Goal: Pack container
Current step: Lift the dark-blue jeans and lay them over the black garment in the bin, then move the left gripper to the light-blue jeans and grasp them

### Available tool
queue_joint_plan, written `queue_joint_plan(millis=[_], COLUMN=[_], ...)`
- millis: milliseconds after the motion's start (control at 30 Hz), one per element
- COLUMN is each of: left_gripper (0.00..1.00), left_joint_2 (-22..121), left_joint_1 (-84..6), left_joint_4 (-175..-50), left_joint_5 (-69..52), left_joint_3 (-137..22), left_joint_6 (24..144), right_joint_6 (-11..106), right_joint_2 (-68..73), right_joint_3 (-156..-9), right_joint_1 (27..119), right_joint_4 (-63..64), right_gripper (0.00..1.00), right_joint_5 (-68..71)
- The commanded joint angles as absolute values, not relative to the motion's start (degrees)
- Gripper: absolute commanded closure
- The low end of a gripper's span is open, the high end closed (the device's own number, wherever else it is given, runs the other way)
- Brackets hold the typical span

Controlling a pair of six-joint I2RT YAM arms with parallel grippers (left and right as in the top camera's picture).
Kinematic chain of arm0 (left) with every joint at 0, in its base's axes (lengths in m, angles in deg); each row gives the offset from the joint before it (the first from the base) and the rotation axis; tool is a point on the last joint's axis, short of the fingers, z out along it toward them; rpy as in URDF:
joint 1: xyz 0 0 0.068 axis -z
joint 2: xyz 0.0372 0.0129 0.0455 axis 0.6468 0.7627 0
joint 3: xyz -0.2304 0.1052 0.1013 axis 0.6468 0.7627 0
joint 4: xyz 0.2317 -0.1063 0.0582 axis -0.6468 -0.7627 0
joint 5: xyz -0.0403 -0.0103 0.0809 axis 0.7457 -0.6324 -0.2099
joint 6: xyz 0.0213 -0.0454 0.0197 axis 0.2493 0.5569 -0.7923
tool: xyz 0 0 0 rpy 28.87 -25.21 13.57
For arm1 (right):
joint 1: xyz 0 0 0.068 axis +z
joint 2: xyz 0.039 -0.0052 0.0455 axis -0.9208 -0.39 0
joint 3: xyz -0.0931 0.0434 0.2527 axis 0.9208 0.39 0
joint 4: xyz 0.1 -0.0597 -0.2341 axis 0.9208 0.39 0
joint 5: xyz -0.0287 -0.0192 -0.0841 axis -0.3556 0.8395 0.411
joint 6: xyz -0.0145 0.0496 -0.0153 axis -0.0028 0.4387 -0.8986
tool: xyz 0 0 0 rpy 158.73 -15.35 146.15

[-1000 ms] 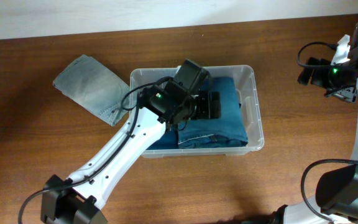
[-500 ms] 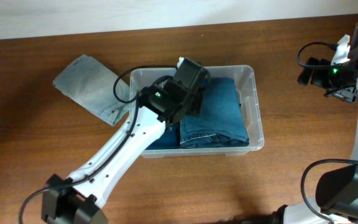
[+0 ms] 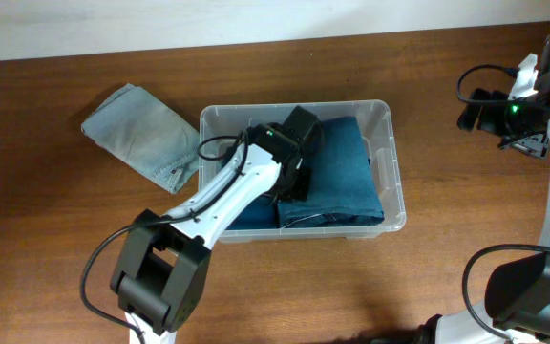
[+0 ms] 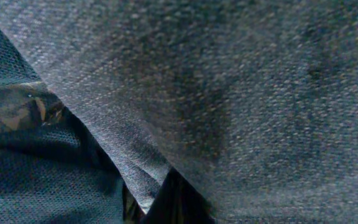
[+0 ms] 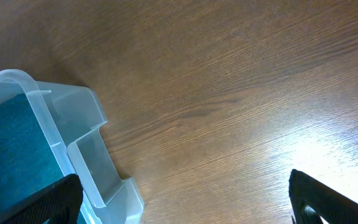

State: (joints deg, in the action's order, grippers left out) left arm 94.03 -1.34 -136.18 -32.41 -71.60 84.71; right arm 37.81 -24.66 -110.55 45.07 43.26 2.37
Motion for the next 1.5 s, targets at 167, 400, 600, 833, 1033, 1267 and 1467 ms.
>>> queue_joint_plan(millis=[167, 400, 600, 833, 1033, 1267, 1467], left_gripper=[1.00, 0.01, 0.01, 0.00, 0.01, 0.01, 0.01], left_joint_2=[87.2, 76.2, 76.7, 87.5, 97.1, 104.4, 111.5], left_joint_1=[-7.6, -22.0, -42.3, -55.6, -59.2, -59.2, -59.1], left_joint_4=[-147.2, -146.5, -142.9, -141.3, -134.9, -130.0, -127.3], left_joint_5=[-38.8, -49.2, -37.7, -22.4, -8.5, -3.2, 1.0], left_joint_3=[-80.1, -84.1, -83.4, -80.4, -77.4, -77.3, -77.2], left_joint_6=[83.6, 83.6, 84.3, 84.5, 77.3, 76.3, 76.7], right_joint_6=[37.8, 37.3, 37.3, 37.1, 37.1, 36.9, 36.9], right_joint_2=[-24.2, -24.2, -24.2, -24.2, -24.2, -24.2, -24.2], right_joint_3=[-110.2, -110.2, -110.2, -110.2, -110.2, -110.2, -110.2], right_joint_1=[45.3, 45.3, 45.3, 45.3, 45.3, 45.3, 45.3], right_joint_4=[43.3, 43.3, 43.3, 43.3, 43.4, 43.8, 43.8], right_gripper=[0.02, 0.02, 0.01, 0.02, 0.02, 0.02, 0.01], right_joint_5=[2.7, 2.7, 2.7, 2.7, 2.7, 2.9, 2.9])
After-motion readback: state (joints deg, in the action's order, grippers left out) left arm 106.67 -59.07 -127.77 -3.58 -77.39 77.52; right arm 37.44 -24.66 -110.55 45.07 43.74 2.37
